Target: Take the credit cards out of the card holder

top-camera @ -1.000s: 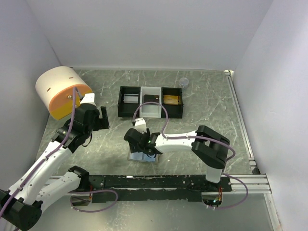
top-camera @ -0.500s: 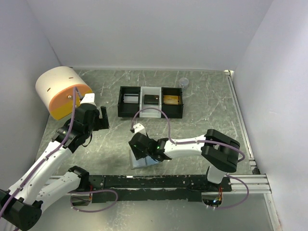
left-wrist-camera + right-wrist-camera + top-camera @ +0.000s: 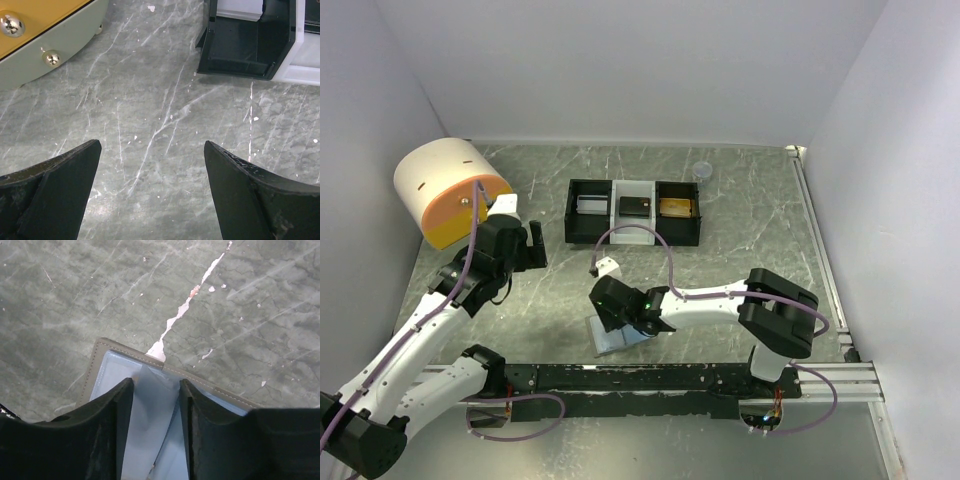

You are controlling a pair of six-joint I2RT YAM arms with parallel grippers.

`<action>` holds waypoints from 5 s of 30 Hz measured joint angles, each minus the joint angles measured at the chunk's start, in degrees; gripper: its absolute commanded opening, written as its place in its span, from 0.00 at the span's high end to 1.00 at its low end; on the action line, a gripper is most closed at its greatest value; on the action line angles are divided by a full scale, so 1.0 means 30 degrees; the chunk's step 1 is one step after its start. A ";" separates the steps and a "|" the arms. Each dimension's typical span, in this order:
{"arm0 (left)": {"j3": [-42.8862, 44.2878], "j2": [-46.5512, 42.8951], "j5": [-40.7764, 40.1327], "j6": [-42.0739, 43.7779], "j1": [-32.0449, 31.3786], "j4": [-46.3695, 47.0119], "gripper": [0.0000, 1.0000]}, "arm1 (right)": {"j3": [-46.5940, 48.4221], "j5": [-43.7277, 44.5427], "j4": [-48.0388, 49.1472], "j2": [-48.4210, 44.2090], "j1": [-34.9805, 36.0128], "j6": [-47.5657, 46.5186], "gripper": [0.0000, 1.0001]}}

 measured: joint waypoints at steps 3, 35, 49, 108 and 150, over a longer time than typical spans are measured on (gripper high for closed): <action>0.0000 0.0015 0.0007 0.0000 0.0000 0.0000 0.04 | 0.0080 -0.0080 -0.0131 0.0000 0.0015 0.0211 0.36; 0.0000 -0.0765 -0.1239 -0.0984 0.0000 -0.0437 0.03 | 0.4517 0.3038 -0.6368 0.2470 0.1865 0.5049 0.48; 0.0000 -0.0525 -0.1129 -0.0976 0.0000 -0.0430 0.04 | 0.4561 0.3169 -0.6098 0.2616 0.1858 0.5340 0.46; -0.8262 0.2346 1.4615 -0.7701 -0.6011 1.3486 0.14 | -0.6637 -0.8007 0.7286 -0.3089 -0.5355 0.7854 0.85; -0.8014 1.1606 1.2473 -1.0856 -1.0739 2.2396 0.26 | -0.5297 -0.2667 -0.0364 -0.8816 -0.6178 0.7220 0.45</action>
